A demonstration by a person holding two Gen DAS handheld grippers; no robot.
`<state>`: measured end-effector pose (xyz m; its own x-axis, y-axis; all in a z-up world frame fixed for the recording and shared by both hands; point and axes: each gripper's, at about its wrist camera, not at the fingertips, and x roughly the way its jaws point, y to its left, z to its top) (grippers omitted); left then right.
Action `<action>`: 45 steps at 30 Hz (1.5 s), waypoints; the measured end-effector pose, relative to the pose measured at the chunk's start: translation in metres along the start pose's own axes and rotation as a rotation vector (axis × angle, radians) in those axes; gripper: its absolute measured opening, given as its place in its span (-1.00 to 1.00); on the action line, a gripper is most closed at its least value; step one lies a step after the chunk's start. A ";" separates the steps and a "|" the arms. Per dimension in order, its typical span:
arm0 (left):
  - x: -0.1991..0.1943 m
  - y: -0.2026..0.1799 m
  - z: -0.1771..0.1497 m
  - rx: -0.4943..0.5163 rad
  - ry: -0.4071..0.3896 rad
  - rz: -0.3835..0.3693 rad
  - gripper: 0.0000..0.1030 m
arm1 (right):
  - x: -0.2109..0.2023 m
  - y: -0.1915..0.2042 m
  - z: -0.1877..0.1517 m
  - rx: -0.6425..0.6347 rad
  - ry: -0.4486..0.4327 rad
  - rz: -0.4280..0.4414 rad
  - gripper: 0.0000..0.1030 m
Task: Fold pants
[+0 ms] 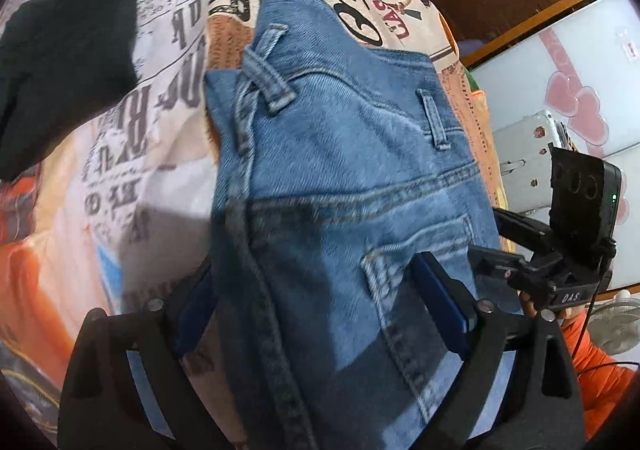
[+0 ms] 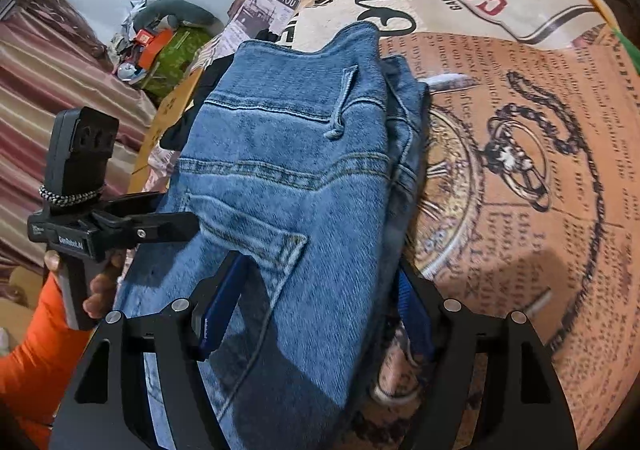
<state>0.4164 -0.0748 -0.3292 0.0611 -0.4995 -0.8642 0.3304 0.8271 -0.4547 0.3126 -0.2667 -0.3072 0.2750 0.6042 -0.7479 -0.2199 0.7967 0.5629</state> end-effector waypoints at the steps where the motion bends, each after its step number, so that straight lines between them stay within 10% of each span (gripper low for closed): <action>1: 0.001 -0.001 0.003 -0.002 -0.002 -0.004 0.81 | 0.000 -0.001 0.001 0.003 0.000 0.004 0.31; 14: -0.022 -0.031 -0.010 0.066 -0.093 0.071 0.04 | -0.021 0.008 -0.003 -0.023 -0.048 -0.036 -0.44; 31: -0.156 -0.066 -0.043 0.138 -0.430 0.173 -0.12 | -0.091 0.114 0.019 -0.243 -0.261 -0.075 -0.55; 45: -0.247 0.012 -0.032 0.039 -0.658 0.279 -0.12 | -0.044 0.210 0.094 -0.406 -0.348 -0.011 -0.56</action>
<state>0.3752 0.0672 -0.1281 0.6998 -0.3325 -0.6323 0.2519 0.9431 -0.2172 0.3422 -0.1252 -0.1228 0.5584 0.6180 -0.5534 -0.5405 0.7771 0.3224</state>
